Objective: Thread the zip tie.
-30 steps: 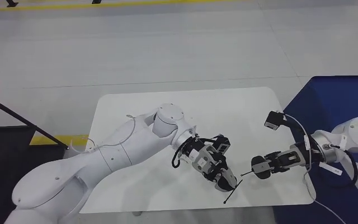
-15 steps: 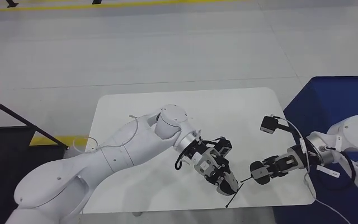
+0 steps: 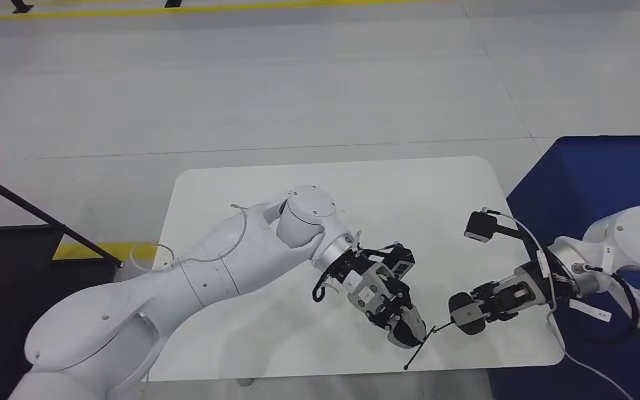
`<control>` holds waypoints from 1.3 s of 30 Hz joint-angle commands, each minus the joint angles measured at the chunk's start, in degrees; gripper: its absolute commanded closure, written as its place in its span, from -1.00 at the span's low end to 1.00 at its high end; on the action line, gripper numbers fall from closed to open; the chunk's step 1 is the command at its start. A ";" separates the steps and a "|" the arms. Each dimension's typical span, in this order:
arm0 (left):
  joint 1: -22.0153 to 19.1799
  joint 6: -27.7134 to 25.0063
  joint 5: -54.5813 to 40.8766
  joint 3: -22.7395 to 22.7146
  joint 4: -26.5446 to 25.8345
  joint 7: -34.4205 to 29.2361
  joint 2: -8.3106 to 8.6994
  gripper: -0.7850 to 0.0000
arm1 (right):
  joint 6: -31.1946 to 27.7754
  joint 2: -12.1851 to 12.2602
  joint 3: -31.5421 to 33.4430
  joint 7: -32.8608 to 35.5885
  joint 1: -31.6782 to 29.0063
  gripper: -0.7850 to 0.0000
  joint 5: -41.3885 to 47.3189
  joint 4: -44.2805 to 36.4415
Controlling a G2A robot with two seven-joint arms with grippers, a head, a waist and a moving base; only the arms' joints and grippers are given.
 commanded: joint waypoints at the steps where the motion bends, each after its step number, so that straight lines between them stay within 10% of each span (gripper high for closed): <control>1: 0.00 0.00 0.00 0.00 0.00 0.00 0.00 1.00 | 0.00 0.00 0.00 0.00 0.00 1.00 0.00 0.00; 39: 4.35 1.42 -0.89 0.00 -3.27 1.42 1.34 1.00 | -3.55 2.18 -9.54 0.00 3.61 1.00 4.59 2.96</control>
